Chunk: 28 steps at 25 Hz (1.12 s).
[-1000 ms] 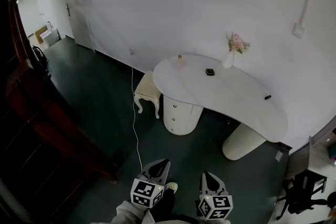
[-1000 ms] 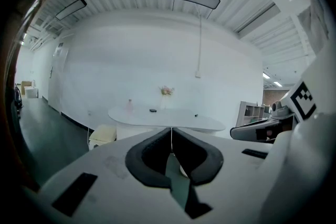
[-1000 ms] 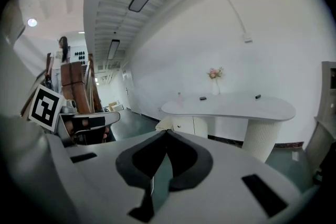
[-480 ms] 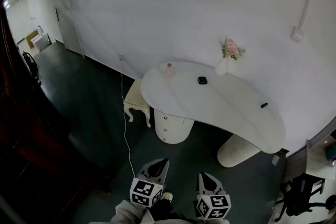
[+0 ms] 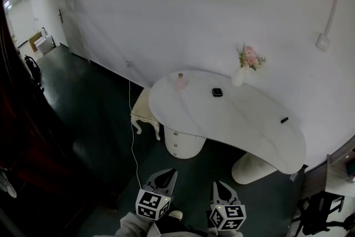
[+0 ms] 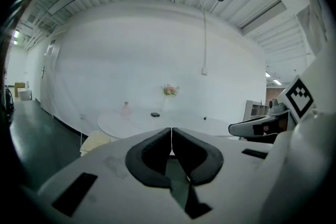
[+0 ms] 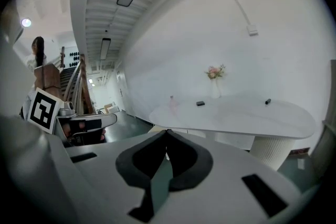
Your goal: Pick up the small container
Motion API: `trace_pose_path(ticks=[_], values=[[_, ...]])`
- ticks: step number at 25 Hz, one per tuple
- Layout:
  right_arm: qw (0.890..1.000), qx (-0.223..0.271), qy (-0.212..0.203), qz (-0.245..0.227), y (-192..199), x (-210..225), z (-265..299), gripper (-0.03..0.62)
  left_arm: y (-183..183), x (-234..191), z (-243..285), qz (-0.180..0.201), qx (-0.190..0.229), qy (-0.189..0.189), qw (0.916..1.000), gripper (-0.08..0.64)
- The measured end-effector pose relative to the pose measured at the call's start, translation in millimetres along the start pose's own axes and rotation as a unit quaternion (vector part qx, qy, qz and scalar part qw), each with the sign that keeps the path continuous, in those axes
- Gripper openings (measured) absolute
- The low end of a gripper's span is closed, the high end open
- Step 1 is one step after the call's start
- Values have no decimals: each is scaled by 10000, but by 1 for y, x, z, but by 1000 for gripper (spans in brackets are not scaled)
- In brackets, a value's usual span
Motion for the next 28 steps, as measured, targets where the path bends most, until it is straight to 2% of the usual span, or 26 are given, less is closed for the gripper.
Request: trace_pose_path(ticks=[17, 28], values=[[9998, -85, 86, 186, 13, 8, 18, 49, 11, -13, 16, -92, -226, 7, 9997, 17], [9998, 108, -100, 138, -23, 56, 78, 49, -21, -32, 80, -3, -32, -222, 9997, 17]])
Point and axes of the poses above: the fingertips, and each gripper's own axes: z forward along the fingers, x to its right, y out of its underside, the point moved 7 cm from there along -z, backward along the fingers, and after that the axes turned 8 degrees about -z, right-handed, at the moved point
